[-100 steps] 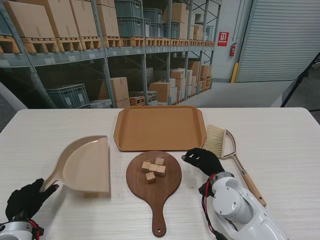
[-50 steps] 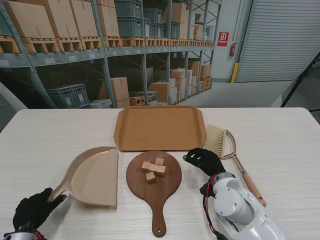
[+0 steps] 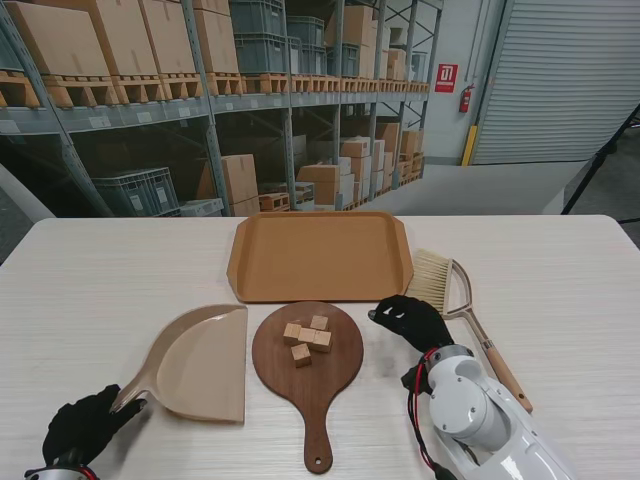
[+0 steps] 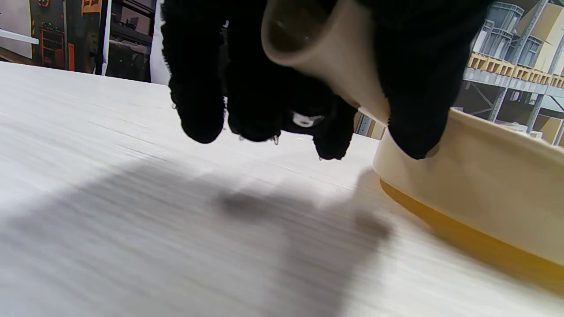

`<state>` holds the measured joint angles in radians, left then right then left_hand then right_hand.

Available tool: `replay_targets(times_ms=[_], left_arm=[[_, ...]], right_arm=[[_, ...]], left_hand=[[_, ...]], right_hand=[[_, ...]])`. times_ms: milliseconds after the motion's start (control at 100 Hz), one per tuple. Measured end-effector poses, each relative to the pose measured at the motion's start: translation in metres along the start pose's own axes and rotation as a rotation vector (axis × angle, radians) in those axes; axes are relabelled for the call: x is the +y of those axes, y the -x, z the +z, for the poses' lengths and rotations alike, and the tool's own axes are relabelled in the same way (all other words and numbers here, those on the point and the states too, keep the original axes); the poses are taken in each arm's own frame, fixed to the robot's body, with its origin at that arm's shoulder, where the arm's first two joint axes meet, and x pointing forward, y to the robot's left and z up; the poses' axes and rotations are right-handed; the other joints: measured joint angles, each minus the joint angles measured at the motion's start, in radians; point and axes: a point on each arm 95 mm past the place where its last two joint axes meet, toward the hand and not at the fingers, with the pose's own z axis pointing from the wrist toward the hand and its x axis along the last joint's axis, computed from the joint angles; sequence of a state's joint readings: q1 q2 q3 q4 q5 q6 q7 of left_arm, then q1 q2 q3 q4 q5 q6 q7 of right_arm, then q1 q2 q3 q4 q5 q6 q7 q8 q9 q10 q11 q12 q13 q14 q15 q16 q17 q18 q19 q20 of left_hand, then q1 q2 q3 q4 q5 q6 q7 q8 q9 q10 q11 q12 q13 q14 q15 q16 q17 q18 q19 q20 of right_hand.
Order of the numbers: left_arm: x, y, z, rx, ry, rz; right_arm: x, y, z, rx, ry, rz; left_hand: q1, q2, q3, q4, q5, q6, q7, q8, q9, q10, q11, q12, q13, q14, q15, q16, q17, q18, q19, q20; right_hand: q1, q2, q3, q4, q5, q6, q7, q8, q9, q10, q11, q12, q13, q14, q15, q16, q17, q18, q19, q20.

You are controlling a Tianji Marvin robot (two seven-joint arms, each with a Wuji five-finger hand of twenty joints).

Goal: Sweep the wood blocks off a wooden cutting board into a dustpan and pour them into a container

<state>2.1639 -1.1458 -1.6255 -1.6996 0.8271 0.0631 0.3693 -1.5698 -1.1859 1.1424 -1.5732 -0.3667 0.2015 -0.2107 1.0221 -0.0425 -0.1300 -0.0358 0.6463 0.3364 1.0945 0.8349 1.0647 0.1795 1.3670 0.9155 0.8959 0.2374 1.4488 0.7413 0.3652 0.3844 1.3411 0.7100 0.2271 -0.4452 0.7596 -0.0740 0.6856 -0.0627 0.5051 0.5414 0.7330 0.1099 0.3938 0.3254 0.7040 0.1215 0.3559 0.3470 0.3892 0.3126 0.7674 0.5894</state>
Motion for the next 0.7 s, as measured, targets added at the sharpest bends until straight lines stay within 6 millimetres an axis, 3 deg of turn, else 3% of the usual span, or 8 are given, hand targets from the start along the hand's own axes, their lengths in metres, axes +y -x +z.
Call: replay_targets(times_ms=[350, 700], left_arm=[[0.005, -0.003, 0.005, 0.019, 0.022, 0.002], [0.005, -0.004, 0.007, 0.032, 0.037, 0.001]], right_arm=[[0.011, 0.001, -0.002, 0.002, 0.037, -0.03], [0.048, 0.019, -0.013, -0.029, 0.15, -0.186]], left_hand=[[0.0, 0.011, -0.001, 0.0, -0.01, 0.0, 0.009, 0.0, 0.0, -0.002, 0.0, 0.0, 0.0, -0.003, 0.0, 0.0, 0.0, -0.002, 0.0, 0.0], [0.0, 0.011, -0.001, 0.0, -0.01, 0.0, 0.011, 0.0, 0.0, -0.003, 0.0, 0.0, 0.0, -0.003, 0.0, 0.0, -0.001, -0.005, 0.0, 0.0]], right_hand=[[0.0, 0.0, 0.0, 0.0, 0.0, 0.0, 0.0, 0.0, 0.0, 0.0, 0.0, 0.0, 0.0, 0.0, 0.0, 0.0, 0.004, 0.0, 0.0, 0.0], [0.0, -0.022, 0.0, 0.0, 0.0, 0.0, 0.0, 0.0, 0.0, 0.0, 0.0, 0.0, 0.0, 0.0, 0.0, 0.0, 0.004, 0.0, 0.0, 0.0]])
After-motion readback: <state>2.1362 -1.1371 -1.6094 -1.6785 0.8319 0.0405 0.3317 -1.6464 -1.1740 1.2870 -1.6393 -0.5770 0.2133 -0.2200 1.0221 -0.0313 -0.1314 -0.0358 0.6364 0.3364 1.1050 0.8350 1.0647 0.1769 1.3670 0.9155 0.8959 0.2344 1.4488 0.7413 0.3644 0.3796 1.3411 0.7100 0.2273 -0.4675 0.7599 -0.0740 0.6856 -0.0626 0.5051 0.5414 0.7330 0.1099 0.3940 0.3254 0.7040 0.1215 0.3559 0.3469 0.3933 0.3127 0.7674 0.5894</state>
